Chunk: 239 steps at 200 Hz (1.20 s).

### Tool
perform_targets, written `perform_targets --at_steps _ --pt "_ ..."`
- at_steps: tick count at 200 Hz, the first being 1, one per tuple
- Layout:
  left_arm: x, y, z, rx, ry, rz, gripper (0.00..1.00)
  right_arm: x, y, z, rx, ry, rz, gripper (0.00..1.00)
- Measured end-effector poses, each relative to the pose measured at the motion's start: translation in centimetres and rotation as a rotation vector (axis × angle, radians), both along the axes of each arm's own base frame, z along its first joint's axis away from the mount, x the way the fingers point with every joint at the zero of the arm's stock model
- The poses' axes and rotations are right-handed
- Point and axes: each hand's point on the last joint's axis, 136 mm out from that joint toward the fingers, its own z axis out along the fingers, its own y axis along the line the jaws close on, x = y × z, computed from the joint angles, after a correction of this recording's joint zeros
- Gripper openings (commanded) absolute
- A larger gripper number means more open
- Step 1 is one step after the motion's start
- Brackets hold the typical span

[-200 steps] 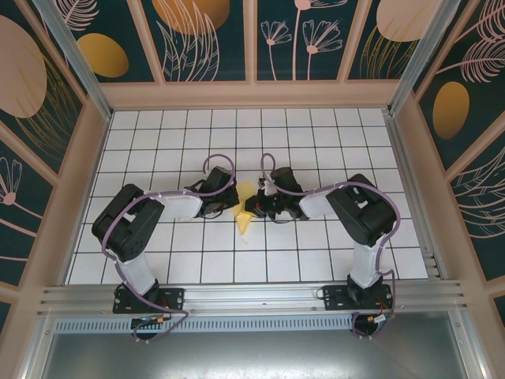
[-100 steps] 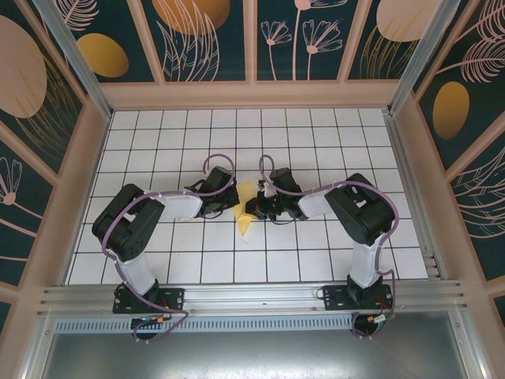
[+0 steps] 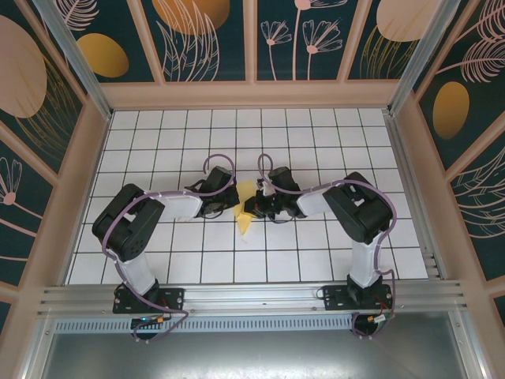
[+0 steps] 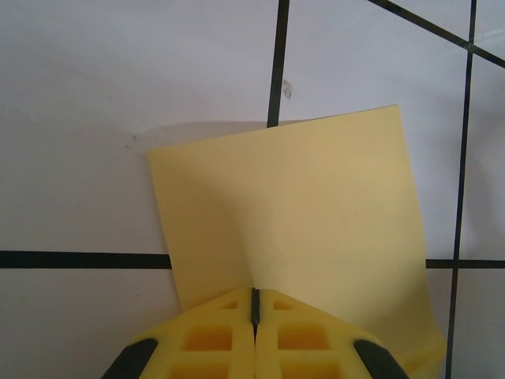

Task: Fold a paper plane with a square sheet of paper (pick it up from the middle)
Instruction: Third fold the triangle at the center of the table.

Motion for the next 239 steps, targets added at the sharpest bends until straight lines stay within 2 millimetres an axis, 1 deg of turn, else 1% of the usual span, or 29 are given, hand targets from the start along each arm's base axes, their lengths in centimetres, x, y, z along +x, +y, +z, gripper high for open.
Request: perform_targets --at_steps 38,239 --pt "0.00 -0.01 0.00 0.000 0.000 0.000 0.08 -0.07 -0.06 -0.43 -0.007 0.008 0.000 0.03" --pt "-0.02 -0.04 0.01 -0.002 0.001 -0.002 0.08 0.14 0.03 -0.81 -0.018 -0.007 0.004 0.04"
